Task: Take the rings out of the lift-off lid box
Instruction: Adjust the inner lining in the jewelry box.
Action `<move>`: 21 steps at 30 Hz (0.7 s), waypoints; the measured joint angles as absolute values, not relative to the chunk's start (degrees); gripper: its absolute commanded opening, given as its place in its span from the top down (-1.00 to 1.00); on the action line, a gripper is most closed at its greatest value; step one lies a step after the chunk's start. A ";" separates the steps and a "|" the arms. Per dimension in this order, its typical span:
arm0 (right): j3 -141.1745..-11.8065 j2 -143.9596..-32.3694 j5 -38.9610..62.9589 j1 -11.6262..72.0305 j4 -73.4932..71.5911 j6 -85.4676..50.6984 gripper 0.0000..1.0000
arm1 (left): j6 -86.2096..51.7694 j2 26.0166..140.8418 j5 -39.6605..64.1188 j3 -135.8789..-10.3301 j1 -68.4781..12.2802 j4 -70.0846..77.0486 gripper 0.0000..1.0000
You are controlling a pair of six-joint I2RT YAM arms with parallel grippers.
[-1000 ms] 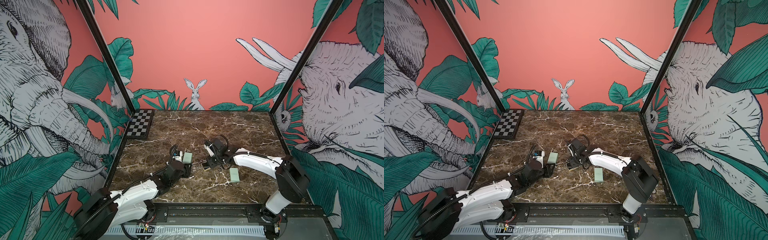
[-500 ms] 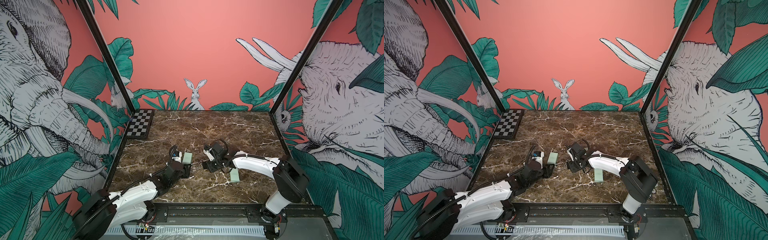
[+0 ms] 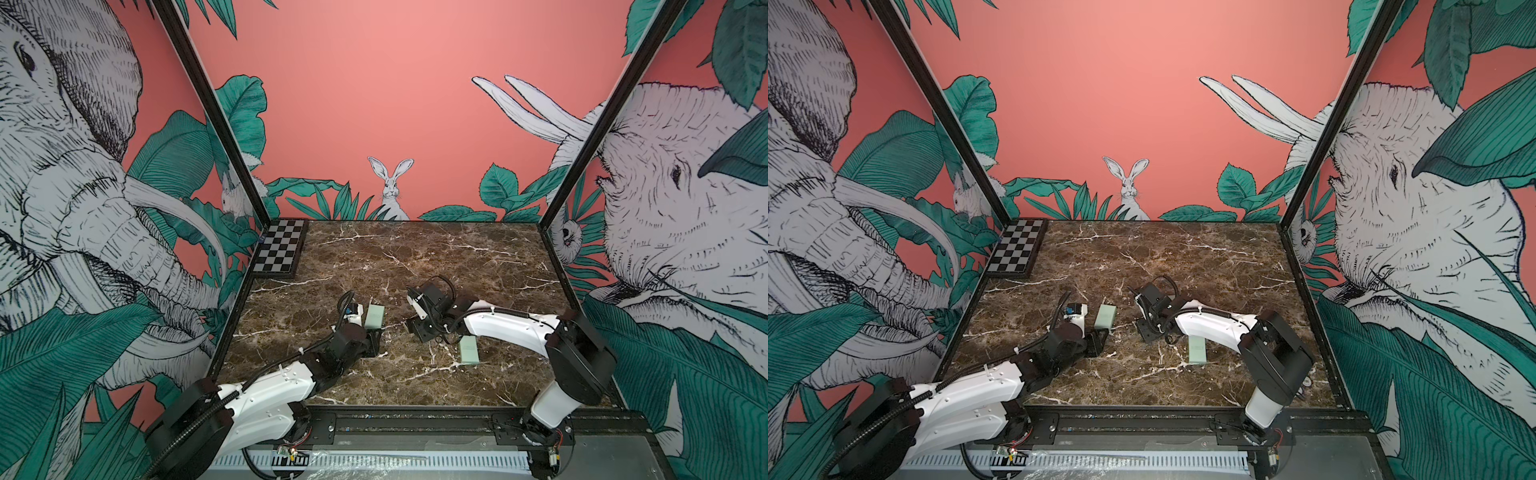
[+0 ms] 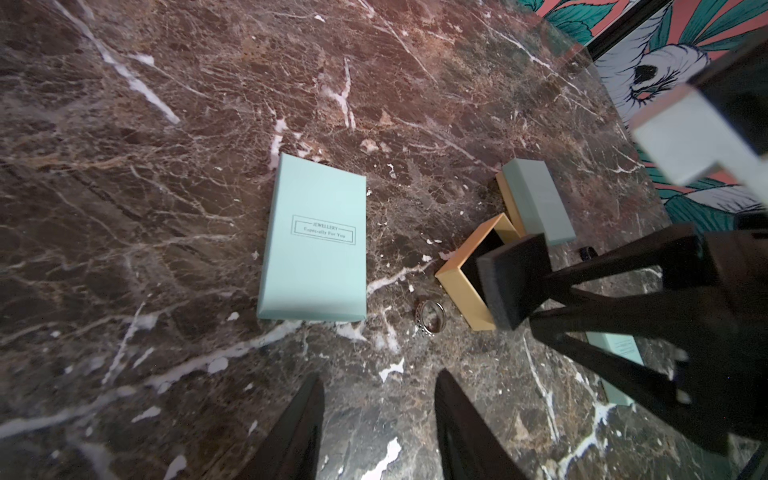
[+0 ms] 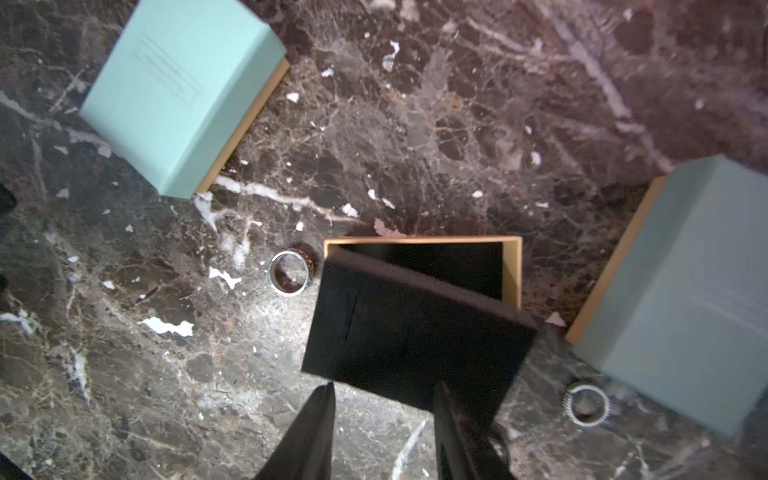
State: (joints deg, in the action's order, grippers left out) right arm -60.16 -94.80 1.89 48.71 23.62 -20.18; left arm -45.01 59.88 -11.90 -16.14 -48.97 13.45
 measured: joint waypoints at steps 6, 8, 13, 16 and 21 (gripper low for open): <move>-64.73 -95.55 -0.01 48.71 27.55 -20.12 0.06 | -45.17 59.92 -11.88 -15.99 -48.97 13.58 0.08; -66.52 -96.62 0.10 48.71 28.42 -20.14 0.06 | -45.19 59.92 -11.88 -15.97 -48.97 13.56 0.08; -69.67 -100.25 0.27 48.71 31.94 -20.14 0.07 | -45.34 59.31 -12.03 -15.42 -48.97 13.54 0.08; -71.09 -103.09 0.25 48.71 33.80 -20.08 0.09 | -45.50 58.30 -12.19 -14.72 -48.97 13.45 0.08; -71.48 -105.12 0.43 48.71 35.14 -19.88 0.15 | -45.65 56.93 -12.80 -14.06 -48.97 13.15 0.07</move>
